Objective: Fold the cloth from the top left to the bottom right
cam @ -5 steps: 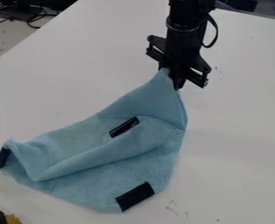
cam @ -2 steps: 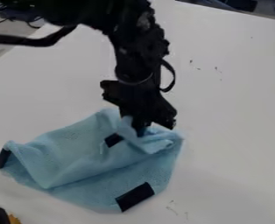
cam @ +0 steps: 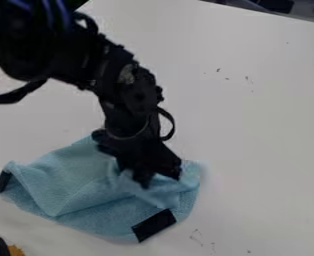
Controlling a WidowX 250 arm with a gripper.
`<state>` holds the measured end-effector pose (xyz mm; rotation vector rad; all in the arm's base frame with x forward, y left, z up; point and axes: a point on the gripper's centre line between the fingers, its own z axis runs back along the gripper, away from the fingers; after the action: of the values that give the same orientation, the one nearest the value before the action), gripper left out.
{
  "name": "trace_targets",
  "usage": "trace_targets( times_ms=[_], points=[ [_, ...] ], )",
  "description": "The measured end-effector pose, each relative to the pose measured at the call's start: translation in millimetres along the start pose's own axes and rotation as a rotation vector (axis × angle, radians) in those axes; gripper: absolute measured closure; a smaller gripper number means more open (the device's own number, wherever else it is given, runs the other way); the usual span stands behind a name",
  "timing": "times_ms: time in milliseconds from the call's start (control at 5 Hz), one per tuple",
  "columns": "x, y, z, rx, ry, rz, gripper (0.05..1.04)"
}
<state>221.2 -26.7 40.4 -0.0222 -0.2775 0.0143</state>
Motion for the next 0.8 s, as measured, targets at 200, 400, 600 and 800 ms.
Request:
trace_targets(
  times_ms=[200, 400, 600, 800],
  points=[
    [-11, 1, -9, 0.001, -0.049, 0.052, 0.762],
    [-9, 0, -10, -0.006, -0.065, 0.041, 0.465],
    [-13, 0, -10, -0.001, -0.033, 0.025, 0.169],
    [-1, 2, 2, 0.005, 0.024, -0.028, 0.077]
  ],
)
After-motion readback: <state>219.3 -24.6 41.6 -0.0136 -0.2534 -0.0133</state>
